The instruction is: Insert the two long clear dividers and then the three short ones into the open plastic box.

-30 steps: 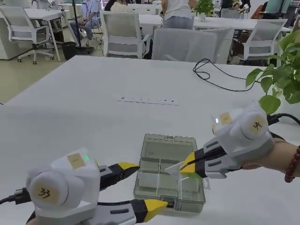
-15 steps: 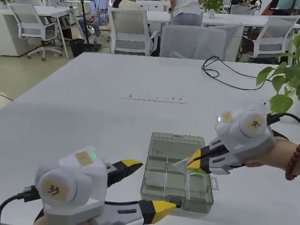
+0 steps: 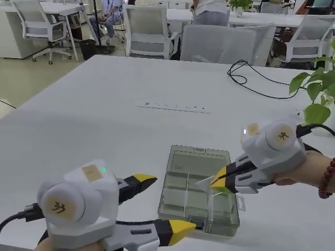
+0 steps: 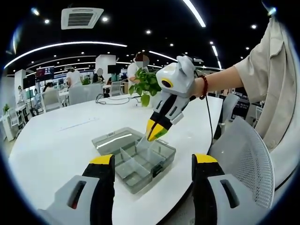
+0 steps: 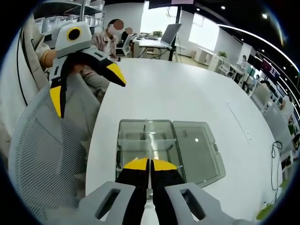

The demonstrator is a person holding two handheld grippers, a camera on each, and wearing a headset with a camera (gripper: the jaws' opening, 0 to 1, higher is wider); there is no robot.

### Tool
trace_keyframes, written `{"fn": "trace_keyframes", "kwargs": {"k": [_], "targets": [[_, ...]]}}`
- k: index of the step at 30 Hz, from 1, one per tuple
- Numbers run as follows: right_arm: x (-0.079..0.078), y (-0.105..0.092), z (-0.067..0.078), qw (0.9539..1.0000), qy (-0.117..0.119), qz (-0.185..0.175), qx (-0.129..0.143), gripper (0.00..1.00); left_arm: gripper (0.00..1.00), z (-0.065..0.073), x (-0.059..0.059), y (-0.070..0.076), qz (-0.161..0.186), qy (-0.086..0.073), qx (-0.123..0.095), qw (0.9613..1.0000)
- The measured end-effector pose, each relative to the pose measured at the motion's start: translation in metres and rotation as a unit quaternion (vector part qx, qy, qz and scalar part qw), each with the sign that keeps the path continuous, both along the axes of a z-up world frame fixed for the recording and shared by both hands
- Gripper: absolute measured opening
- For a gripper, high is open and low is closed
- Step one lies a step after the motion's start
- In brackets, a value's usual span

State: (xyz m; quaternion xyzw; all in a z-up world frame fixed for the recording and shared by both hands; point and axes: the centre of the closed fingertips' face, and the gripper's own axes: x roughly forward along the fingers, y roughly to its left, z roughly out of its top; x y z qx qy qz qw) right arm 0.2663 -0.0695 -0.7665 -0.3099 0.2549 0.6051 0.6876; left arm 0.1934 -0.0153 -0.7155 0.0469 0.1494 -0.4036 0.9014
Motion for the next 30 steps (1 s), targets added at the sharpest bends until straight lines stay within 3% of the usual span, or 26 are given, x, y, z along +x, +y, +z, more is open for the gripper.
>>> {"fn": "trace_keyframes", "kwargs": {"k": [18,30], "targets": [[-0.001,0.021,-0.011,0.9981,-0.011,0.035,-0.048,0.02,0.65,0.001,0.000,0.003,0.005,-0.004,0.003,1.0000],[0.001,0.020,-0.011,0.9988,-0.015,0.026,-0.039,0.02,0.65,0.001,0.000,0.003,0.005,-0.004,0.000,1.0000]]}}
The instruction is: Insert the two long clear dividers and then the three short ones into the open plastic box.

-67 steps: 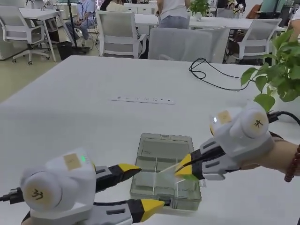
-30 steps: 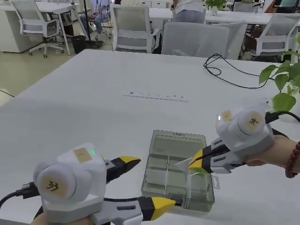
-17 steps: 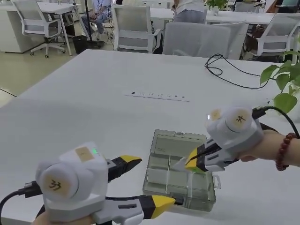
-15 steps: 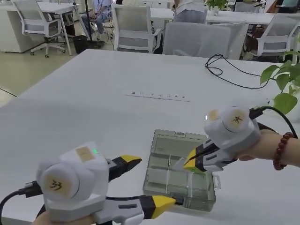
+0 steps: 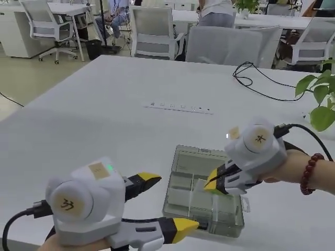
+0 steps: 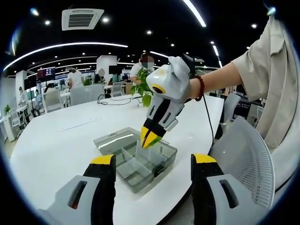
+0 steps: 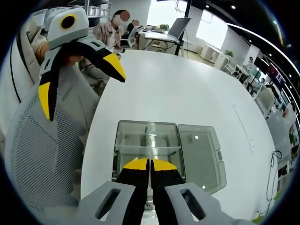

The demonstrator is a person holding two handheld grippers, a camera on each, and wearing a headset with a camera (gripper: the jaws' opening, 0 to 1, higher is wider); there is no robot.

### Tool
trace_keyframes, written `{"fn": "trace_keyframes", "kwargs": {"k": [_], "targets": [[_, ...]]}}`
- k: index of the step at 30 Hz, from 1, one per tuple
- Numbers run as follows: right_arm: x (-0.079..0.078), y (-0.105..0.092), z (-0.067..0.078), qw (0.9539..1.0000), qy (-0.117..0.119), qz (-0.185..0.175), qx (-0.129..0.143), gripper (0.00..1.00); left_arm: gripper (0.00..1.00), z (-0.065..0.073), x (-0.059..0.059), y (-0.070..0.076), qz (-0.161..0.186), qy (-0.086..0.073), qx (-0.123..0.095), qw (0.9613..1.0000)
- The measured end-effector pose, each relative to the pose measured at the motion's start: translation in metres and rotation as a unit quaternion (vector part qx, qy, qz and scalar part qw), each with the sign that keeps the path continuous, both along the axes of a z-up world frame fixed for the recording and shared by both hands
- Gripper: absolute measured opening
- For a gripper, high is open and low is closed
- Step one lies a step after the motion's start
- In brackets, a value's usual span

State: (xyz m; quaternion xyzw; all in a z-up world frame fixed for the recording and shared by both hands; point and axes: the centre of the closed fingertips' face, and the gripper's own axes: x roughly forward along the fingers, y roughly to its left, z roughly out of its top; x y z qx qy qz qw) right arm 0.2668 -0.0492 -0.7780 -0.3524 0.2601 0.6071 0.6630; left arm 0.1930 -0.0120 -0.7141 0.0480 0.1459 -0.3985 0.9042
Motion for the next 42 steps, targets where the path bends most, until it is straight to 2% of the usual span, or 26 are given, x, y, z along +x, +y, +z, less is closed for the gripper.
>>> {"fn": "trace_keyframes", "kwargs": {"k": [8,19,24,42], "targets": [[0.000,0.003,0.001,0.9999,-0.003,0.001,0.011,0.02,0.65,0.000,-0.001,-0.001,-0.004,0.002,0.000,1.0000],[-0.002,0.006,-0.001,0.9999,-0.004,0.013,0.005,0.02,0.65,-0.001,-0.001,-0.001,-0.003,0.002,0.000,1.0000],[0.000,0.006,-0.001,1.0000,0.007,0.002,0.006,0.02,0.66,-0.001,0.000,0.000,-0.002,0.001,-0.001,1.0000],[0.003,0.008,-0.023,0.9985,0.032,-0.007,-0.043,0.02,0.69,-0.003,0.001,0.000,0.003,0.005,0.004,1.0000]]}}
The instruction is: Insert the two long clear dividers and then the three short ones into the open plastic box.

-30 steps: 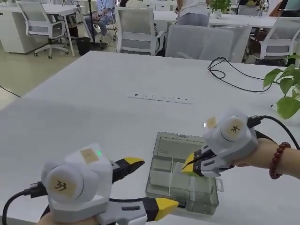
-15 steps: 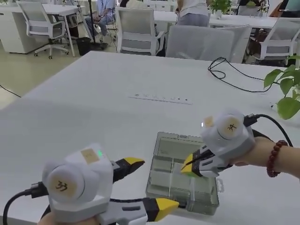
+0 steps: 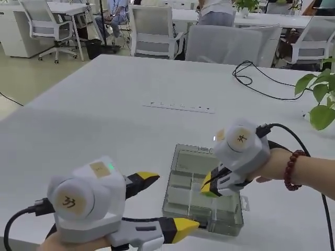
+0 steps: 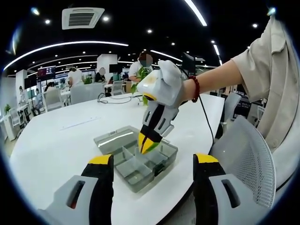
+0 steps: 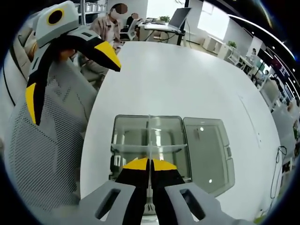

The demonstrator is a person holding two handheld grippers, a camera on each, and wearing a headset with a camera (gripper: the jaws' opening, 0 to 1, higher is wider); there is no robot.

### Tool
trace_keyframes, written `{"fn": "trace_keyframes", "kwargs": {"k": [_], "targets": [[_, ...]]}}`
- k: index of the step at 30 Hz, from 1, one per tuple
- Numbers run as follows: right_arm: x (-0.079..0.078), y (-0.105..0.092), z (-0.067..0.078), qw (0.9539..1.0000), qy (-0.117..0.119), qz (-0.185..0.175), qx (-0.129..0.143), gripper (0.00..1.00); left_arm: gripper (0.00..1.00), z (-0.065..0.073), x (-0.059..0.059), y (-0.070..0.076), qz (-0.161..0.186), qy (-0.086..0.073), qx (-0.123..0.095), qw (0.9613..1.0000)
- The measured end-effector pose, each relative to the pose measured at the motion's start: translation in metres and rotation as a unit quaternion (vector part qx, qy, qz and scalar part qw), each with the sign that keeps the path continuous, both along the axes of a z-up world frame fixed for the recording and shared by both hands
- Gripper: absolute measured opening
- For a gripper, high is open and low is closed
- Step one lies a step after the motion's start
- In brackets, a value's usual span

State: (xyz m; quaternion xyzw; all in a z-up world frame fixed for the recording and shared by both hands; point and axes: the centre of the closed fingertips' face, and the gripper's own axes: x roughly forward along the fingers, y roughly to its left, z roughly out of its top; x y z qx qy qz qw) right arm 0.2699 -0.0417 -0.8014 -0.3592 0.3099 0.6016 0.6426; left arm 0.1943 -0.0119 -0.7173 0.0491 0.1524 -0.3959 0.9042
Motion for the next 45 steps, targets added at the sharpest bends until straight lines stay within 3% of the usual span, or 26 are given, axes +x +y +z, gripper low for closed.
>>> {"fn": "trace_keyframes", "kwargs": {"k": [11,15,18,24,30,40,45], "targets": [[0.000,0.000,-0.018,0.9988,0.011,0.005,-0.046,0.02,0.72,-0.001,0.002,0.002,0.007,0.007,-0.002,0.9999],[0.000,-0.001,-0.028,0.9970,0.006,0.013,-0.076,0.02,0.73,-0.002,0.002,0.004,0.012,0.008,0.000,0.9999],[0.000,-0.002,-0.029,0.9958,0.007,0.014,-0.090,0.02,0.74,0.000,0.003,0.004,0.015,0.005,-0.004,0.9999],[0.000,-0.003,-0.032,0.9938,0.013,0.016,-0.110,0.02,0.78,-0.002,0.004,0.005,0.019,0.014,-0.008,0.9997],[0.000,-0.004,-0.033,0.9931,0.014,0.014,-0.116,0.02,0.83,-0.006,0.003,0.005,0.018,0.022,-0.002,0.9996],[0.001,-0.004,-0.034,0.9929,0.007,0.015,-0.118,0.04,0.90,-0.004,0.004,0.006,0.025,0.026,-0.013,0.9993],[0.001,-0.001,-0.034,0.9944,0.002,0.015,-0.104,0.13,0.93,-0.006,0.005,0.006,0.025,0.030,-0.011,0.9992]]}}
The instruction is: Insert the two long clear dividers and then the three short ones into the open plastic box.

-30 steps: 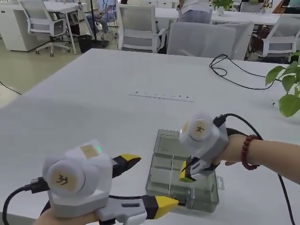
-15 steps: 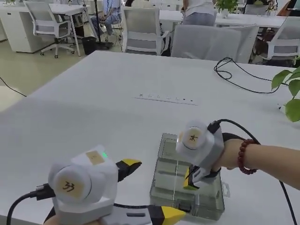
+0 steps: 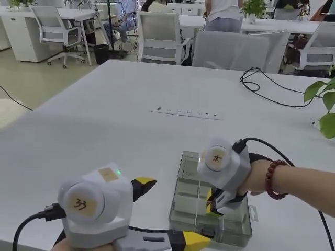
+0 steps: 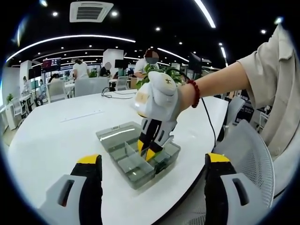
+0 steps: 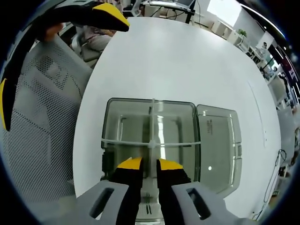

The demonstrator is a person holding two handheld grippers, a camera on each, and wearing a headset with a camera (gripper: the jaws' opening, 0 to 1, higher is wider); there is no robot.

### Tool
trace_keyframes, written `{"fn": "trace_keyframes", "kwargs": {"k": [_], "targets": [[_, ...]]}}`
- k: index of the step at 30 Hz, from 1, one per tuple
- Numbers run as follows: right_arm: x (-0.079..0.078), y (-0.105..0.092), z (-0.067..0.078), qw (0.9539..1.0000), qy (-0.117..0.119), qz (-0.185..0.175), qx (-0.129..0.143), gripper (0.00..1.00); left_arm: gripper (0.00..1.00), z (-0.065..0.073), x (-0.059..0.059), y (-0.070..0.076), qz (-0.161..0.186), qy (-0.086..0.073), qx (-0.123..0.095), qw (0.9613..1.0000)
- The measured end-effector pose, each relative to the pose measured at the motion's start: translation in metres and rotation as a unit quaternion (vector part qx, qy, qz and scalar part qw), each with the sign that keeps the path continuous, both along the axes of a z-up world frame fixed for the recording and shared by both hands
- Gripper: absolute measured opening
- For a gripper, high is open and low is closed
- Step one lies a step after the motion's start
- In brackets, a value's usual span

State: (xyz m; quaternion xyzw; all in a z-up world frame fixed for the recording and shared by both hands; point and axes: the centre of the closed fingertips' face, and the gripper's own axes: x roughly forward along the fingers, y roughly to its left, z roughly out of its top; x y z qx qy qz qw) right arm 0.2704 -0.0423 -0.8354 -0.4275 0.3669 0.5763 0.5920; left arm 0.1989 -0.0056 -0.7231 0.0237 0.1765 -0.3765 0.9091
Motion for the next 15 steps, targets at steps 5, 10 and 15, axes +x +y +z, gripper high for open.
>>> {"fn": "trace_keyframes", "kwargs": {"k": [5,10,15], "targets": [[0.003,0.005,0.010,0.9992,0.003,-0.025,0.032,0.21,0.97,-0.002,0.001,0.000,0.001,0.005,0.003,1.0000],[0.004,0.007,0.023,0.9966,0.010,-0.050,0.065,0.31,1.00,-0.002,0.002,0.001,0.005,0.005,0.004,1.0000],[0.000,0.007,0.038,0.9926,0.023,-0.067,0.098,0.40,1.00,-0.001,0.002,0.001,0.007,0.004,0.003,1.0000]]}}
